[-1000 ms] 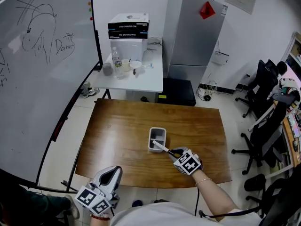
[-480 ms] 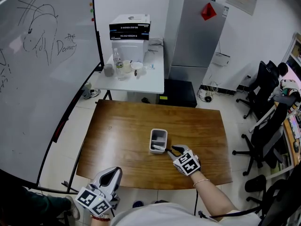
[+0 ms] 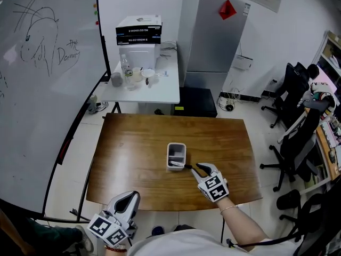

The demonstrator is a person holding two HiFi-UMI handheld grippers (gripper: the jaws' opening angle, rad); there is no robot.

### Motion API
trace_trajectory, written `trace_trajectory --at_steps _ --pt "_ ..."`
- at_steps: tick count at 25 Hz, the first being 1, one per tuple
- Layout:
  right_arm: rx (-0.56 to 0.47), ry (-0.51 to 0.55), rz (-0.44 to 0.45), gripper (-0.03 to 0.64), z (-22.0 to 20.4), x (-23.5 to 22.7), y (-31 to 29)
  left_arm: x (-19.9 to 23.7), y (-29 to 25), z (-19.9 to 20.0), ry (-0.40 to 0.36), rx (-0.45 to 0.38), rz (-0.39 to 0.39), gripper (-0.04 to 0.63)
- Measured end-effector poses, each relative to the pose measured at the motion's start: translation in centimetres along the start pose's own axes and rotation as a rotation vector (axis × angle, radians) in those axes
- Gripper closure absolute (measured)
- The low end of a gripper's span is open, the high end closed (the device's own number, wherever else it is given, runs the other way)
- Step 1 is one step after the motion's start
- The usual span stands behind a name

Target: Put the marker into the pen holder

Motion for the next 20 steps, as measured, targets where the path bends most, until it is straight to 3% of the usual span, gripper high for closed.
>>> trace_trajectory --at_steps 8,14,20 --pt "0.008 -0.101 -0.097 0.551 -4.0 5.2 4.7 -0.5 2.8 -0.9 0.004 0.041 -0.095 0.607" --pt "-0.03 -0.119 -0.126 0.558 -3.3 9.4 7.5 0.0 5.6 -2.0 0.024 0.077 -0.124 0.607" --pt "-0.111 -0.124 -0.106 0.569 -2.6 12.9 9.9 -1.8 6.1 -1.9 -0.018 0.079 -0.183 0.607"
Point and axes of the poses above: the fingertips, and each gripper's own axes: y backward along the fingers, x to its left, z out of its top, the point moved 8 cm from there along y, backward along the fingers
